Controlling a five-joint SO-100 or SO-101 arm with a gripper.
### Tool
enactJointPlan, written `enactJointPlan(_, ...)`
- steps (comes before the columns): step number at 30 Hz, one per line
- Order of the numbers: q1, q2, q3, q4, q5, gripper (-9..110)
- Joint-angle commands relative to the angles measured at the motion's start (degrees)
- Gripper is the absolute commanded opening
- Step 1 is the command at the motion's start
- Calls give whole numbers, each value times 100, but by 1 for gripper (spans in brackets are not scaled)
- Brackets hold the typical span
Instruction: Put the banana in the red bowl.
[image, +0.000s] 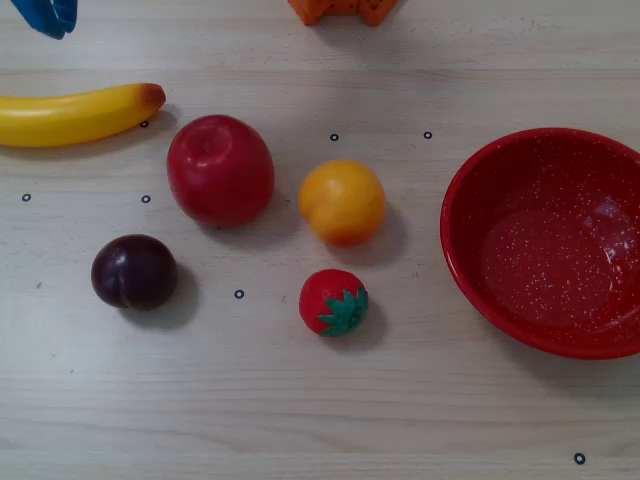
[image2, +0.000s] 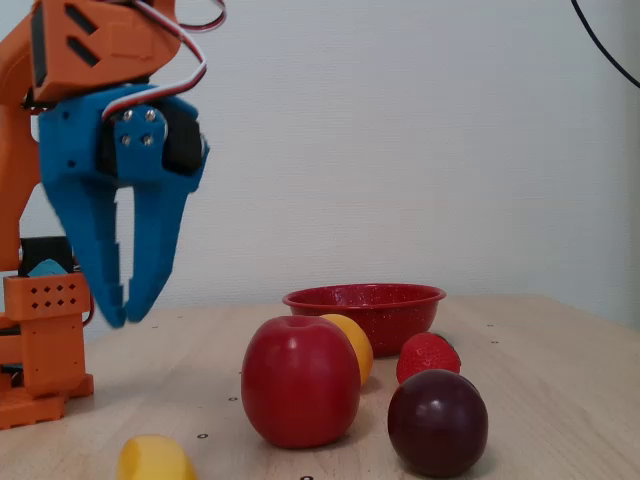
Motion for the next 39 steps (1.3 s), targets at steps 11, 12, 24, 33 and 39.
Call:
enactJointPlan(11, -598, -826, -1169, -237, 1046, 2)
enactJointPlan(12, -633, -896, -1204, -246, 1116, 3)
enactJointPlan(24, -844, -1644, -1740, -782, 2065, 15)
enactJointPlan(33, -976, -1969, -1802, -984, 2733, 32)
enactJointPlan(39, -1081, -2057, -1802, -668, 3050, 47)
